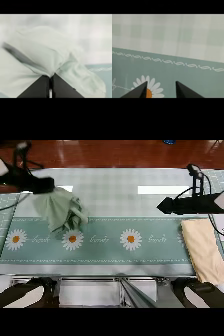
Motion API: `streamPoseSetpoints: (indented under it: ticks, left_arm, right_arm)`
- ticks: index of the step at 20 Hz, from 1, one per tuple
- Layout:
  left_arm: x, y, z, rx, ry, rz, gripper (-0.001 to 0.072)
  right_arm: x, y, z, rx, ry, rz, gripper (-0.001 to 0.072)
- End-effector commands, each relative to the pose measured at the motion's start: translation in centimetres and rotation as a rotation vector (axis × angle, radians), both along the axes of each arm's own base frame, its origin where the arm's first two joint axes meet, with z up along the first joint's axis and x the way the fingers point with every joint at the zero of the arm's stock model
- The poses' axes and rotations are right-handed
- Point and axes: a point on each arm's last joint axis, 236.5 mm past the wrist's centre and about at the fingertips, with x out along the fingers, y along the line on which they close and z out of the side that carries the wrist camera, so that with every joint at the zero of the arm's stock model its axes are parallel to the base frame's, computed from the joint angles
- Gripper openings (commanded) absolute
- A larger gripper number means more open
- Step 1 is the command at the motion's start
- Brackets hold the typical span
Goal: Fold the shirts.
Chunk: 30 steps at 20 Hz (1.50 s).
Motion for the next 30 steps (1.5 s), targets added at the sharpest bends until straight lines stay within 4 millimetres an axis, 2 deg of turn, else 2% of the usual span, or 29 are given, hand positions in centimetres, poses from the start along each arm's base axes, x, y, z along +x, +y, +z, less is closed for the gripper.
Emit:
streamPoseSetpoints:
  ticks: [1, 4, 6, 7, 9, 12, 13, 15, 19, 21, 22, 24, 27, 30]
  left_arm:
    - [-0.5, -3.2, 13.5, -0.145, -0.304, -0.06, 0.0018]
    - [-3.4, -6.0, 22.8, -0.256, -0.518, -0.166, 0.0019]
    - [-5.5, -7.3, 27.1, -0.311, -0.61, -0.212, 0.0018]
    - [-6.3, -7.7, 28.4, -0.328, -0.64, -0.232, 0.0018]
    - [-7.9, -9.2, 29.6, -0.361, -0.666, -0.291, 0.0018]
    - [-9.6, -12.7, 30.5, -0.448, -0.679, -0.385, 0.0018]
    - [-9.9, -13.8, 30.1, -0.471, -0.663, -0.411, 0.0019]
    - [-11.1, -16.9, 27.4, -0.466, -0.606, -0.52, 0.0019]
    - [-13.7, -23.5, 18.1, -0.524, -0.385, -0.628, 0.0019]
    - [-15.0, -25.4, 13.8, -0.558, -0.296, -0.634, 0.0019]
    - [-15.3, -25.5, 11.6, -0.555, -0.252, -0.625, 0.0019]
    - [-15.1, -24.4, 7.3, -0.52, -0.175, -0.583, 0.0019]
    - [-13.9, -21.0, 0.2, -0.462, -0.052, -0.471, 0.0019]
    - [-14.9, -17.5, -8.3, -0.42, 0.129, -0.347, 0.0019]
  right_arm:
    - [-1.3, -0.1, 4.4, 0.021, -0.122, -0.016, 0.0412]
    - [-2.6, -0.2, 7.6, 0.035, -0.218, -0.02, 0.0411]
    - [-3.6, -0.3, 9.7, 0.041, -0.281, -0.024, 0.0412]
    - [-4.2, -0.4, 10.6, 0.042, -0.312, -0.028, 0.0411]
    - [-5.1, -0.8, 12.2, 0.039, -0.367, -0.039, 0.0412]
    - [-6.3, -1.2, 13.8, 0.034, -0.423, -0.049, 0.0412]
    - [-6.6, -1.5, 14.1, 0.028, -0.433, -0.059, 0.0412]
    - [-6.8, -2.0, 14.2, 0.012, -0.441, -0.077, 0.0411]
    - [-6.9, -2.4, 13.7, -0.005, -0.418, -0.086, 0.0411]
    - [-6.9, -2.5, 13.6, -0.007, -0.418, -0.087, 0.0411]
    - [-6.9, -2.6, 13.5, -0.014, -0.413, -0.09, 0.0412]
    - [-7.1, -3.3, 12.9, -0.045, -0.392, -0.102, 0.0411]
    - [-7.5, -4.1, 11.9, -0.087, -0.353, -0.11, 0.0411]
    - [-7.4, -4.3, 9.9, -0.103, -0.302, -0.11, 0.0411]
